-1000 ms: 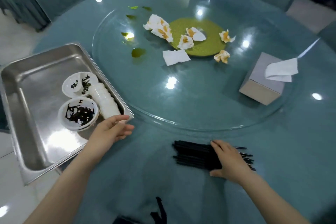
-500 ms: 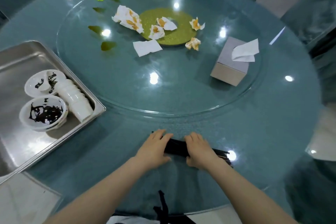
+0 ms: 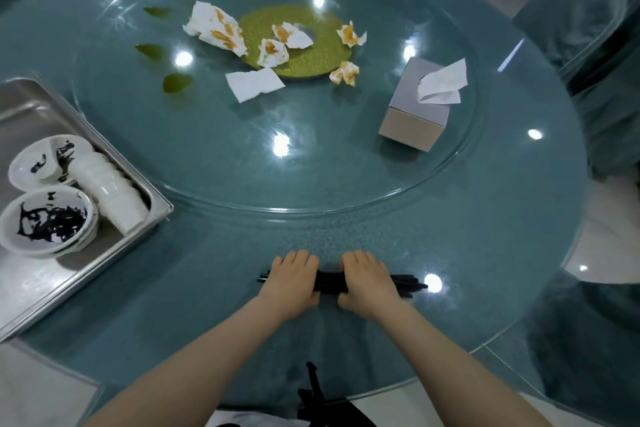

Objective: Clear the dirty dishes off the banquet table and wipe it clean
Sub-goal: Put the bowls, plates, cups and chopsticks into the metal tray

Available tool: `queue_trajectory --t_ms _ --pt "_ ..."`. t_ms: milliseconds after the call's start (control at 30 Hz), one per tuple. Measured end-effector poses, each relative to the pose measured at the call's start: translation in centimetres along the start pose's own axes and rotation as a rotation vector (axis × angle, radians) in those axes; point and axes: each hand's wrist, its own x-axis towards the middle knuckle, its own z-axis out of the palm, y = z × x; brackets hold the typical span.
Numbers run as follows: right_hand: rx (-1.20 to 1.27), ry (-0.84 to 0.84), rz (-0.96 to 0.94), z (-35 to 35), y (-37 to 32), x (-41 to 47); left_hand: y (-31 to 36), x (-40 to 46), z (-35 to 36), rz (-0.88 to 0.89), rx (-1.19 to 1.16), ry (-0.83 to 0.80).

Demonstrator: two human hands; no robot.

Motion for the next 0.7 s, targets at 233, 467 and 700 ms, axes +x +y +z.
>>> queue_trajectory --t_ms 233,467,700 --pt "0.025 -0.032 -0.023 -0.8 1.9 -0.1 -0.5 1.0 0.3 -0.084 -0.110 -0.195" --pt "-0.034 -0.095 -0.073 -1.0 2.1 -0.8 -0.3 1.1 -0.3 -0.037 -0.038 -0.191" --pt "-0.160 -0.001 -0.081 -0.4 1.4 -1.4 -0.3 -0.1 -0.3 0.034 0.038 -0.136"
